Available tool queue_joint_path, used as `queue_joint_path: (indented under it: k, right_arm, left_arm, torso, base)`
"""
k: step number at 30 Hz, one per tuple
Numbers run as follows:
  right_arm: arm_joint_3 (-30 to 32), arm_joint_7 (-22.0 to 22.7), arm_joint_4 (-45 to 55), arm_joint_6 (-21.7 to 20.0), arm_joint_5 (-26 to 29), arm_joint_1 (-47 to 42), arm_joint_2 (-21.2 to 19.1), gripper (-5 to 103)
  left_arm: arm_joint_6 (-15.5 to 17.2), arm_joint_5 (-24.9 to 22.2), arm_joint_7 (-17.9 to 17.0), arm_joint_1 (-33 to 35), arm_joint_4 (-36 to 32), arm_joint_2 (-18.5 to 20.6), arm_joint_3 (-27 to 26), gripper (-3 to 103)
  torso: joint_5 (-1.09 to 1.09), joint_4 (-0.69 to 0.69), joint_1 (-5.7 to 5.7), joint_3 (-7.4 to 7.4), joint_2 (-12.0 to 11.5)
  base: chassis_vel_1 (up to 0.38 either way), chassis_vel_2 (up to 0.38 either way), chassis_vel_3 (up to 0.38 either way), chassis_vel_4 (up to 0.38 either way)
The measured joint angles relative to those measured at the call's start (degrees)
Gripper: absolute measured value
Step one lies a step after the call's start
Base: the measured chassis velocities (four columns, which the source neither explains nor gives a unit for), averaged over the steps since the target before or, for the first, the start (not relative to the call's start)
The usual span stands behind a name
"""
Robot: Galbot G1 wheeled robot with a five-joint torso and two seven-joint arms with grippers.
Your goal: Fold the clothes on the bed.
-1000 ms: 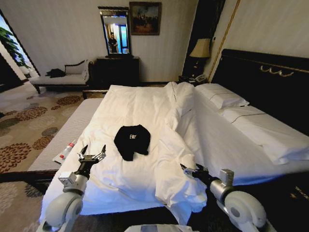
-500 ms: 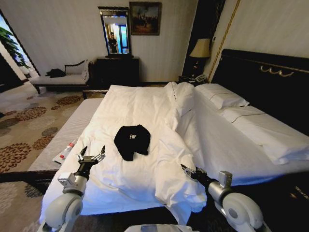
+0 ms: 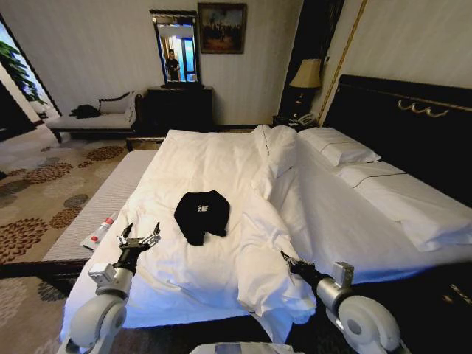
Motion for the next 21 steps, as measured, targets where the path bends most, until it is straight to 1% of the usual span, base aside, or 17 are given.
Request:
queue_joint_path:
  k: [8,12,15,18,21]
  right_arm:
    - [1.3,0.0,1.1,0.0,0.7,-0.6,0.2,2]
    - [3.7,0.0,2.2,0.1,1.4,-1.7,0.8,2]
    - [8.4,-0.1,4.3,0.8,3.3,-4.5,2.7,2]
    - [10.0,-0.1,5.0,1.2,3.3,-5.4,3.7,2]
    - [13.0,-0.1,6.4,1.6,3.8,-5.8,7.3,2]
  left_arm:
    - [0.0,-0.2,0.0,-0.8,0.5,0.0,0.2,100]
    - [0.0,-0.2,0.0,-1.1,0.7,-0.1,0.3,100]
    - [-0.1,-0.3,0.0,-0.9,0.8,-0.4,0.0,100]
    - [-0.3,-0.4,0.1,-0.6,0.9,-0.4,-0.3,100]
    - [-0.4,-0.7,0.3,-0.6,1.1,-0.4,-0.6,100]
  torso:
    - [0.0,0.0,0.0,0.0,0.0]
    - [0.0,0.01,0.0,0.0,0.0]
    - [0.0,0.0,0.0,0.0,0.0]
    - [0.0,0.0,0.0,0.0,0.0]
    - [0.0,0.0,0.0,0.0,0.0]
  base:
    - [0.0,0.0,0.0,0.0]
    - [0.0,0.0,0.0,0.0]
    - [0.0,0.0,0.0,0.0]
    - [0.0,0.0,0.0,0.0]
    - [0.0,0.0,0.0,0.0]
